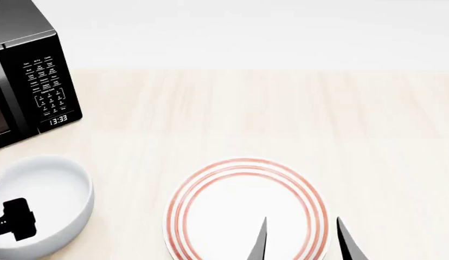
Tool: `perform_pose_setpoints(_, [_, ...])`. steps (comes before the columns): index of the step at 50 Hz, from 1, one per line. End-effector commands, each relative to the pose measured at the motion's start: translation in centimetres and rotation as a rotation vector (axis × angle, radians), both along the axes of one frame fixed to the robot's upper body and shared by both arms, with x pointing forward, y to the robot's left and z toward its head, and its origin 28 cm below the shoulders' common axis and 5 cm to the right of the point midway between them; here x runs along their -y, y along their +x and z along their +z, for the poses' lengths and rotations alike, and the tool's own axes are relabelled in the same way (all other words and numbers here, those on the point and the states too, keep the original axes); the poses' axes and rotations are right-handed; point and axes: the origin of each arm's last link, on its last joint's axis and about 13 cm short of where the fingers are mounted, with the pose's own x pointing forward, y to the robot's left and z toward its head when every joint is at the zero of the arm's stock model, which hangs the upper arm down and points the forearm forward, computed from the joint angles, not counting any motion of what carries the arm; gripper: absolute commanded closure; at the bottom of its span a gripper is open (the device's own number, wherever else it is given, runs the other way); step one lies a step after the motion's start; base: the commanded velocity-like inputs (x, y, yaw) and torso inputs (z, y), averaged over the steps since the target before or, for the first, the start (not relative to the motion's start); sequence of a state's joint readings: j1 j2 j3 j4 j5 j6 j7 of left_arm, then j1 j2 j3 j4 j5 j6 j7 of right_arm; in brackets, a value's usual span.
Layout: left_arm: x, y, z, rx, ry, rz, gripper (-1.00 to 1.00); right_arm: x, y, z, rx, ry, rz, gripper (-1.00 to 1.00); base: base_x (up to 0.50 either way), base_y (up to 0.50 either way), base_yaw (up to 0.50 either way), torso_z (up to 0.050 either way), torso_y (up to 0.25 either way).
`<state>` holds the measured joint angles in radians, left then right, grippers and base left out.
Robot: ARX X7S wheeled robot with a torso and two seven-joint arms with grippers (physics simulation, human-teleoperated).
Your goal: Pick up the white bowl and put it on the plate.
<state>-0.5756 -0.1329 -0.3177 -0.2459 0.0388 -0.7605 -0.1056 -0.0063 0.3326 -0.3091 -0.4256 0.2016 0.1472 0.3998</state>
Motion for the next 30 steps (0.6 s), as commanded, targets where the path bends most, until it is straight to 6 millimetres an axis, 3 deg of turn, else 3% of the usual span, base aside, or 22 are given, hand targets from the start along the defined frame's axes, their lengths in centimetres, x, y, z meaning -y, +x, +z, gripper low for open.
perform_pose_setpoints(1, [0.31, 0.0, -0.57, -0.011, -0.027, -0.021, -1.0, 0.07, 0.12, 0.21, 0.02, -0.002, -0.012, -1.0, 0.0, 0.0, 0.0, 0.0, 0.0])
perform_pose_setpoints(7, [0.24, 0.0, -0.65, -0.013, -0.023, -0.017, -1.0, 0.08, 0.1, 0.17, 0.02, -0.001, -0.012, -1.0, 0.0, 0.0, 0.0, 0.0, 0.0])
perform_pose_setpoints(8, [0.22, -0.04, -0.64, -0.013, -0.022, -0.017, 1.0, 0.08, 0.12, 0.17, 0.02, -0.001, -0.012, -1.0, 0.0, 0.0, 0.0, 0.0, 0.0])
perform_pose_setpoints(30, [-0.22, 0.05, -0.5, -0.009, -0.027, 0.022, 1.0, 0.05, 0.17, 0.15, 0.02, 0.0, -0.009, -1.0, 0.0, 0.0, 0.0, 0.0, 0.0])
